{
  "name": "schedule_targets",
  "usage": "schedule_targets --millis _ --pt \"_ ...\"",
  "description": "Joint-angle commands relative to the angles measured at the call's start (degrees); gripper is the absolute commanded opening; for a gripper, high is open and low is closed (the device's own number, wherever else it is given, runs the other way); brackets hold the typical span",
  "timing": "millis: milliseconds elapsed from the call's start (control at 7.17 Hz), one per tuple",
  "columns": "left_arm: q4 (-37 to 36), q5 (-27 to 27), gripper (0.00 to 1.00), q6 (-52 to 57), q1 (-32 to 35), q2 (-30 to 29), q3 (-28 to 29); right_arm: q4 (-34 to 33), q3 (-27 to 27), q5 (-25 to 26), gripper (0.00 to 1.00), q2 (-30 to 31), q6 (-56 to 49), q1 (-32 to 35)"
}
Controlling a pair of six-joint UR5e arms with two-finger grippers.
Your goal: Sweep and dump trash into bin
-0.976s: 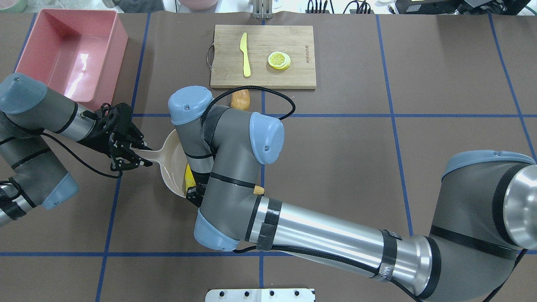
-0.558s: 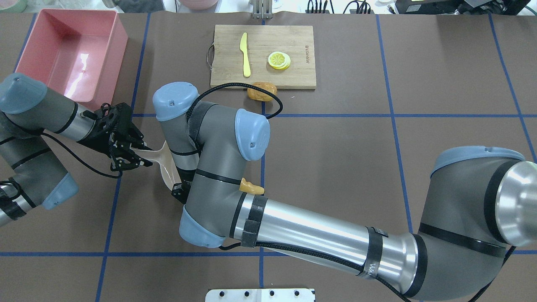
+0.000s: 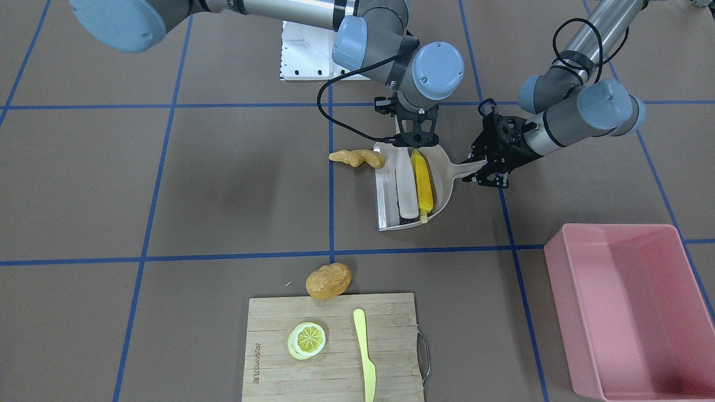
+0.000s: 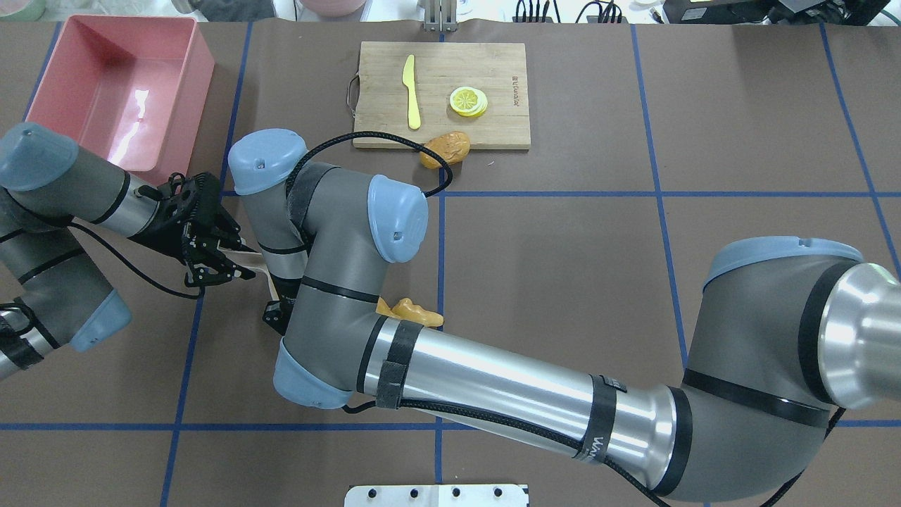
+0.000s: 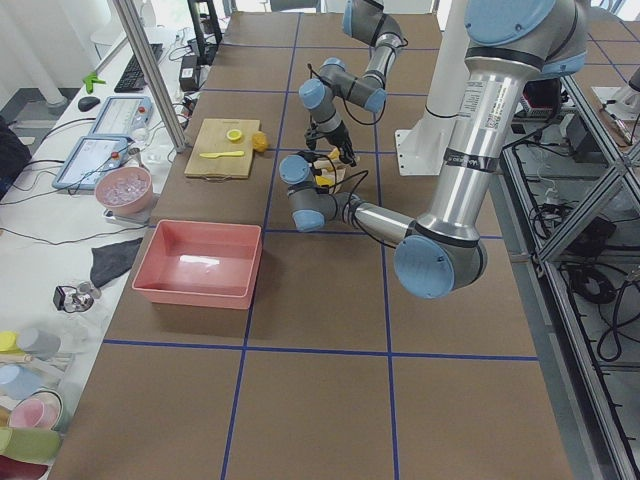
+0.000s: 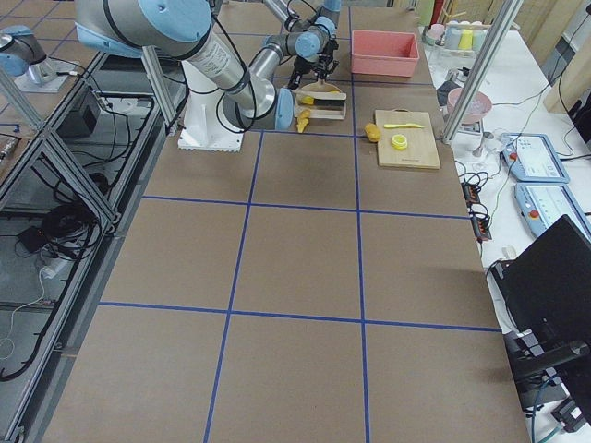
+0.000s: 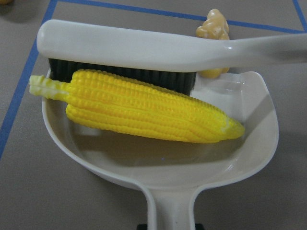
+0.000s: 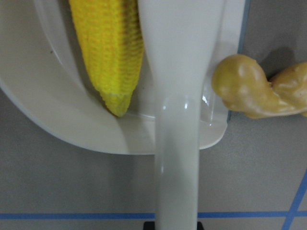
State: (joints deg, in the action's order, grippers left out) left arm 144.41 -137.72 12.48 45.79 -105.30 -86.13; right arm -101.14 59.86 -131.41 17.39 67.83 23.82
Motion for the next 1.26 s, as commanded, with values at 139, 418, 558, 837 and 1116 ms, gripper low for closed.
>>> schedule_targets --millis 139,418,558,837,1116 --pt "0.00 -0.09 0.00 0.00 0.01 0.00 0.00 0.51 -1.50 -5.14 0.00 -1.40 0.55 2.44" --pt "0.00 -0.09 0.00 0.00 0.01 0.00 -0.09 0.16 -1.50 -6.13 0.00 -1.14 0.21 3.77" --pt "0.00 -0.09 0.00 0.00 0.01 0.00 -0.09 -0.19 -1.32 -6.83 0.00 -0.61 0.20 4.13" --pt "0.09 -0.09 0.00 0.00 0.01 0.00 -0.09 -2.46 -0.45 -6.84 0.00 -0.34 0.20 4.13" --pt "0.09 -0.18 0.00 0.00 0.01 0.09 0.00 -2.66 -0.27 -6.67 0.00 0.18 0.11 4.39"
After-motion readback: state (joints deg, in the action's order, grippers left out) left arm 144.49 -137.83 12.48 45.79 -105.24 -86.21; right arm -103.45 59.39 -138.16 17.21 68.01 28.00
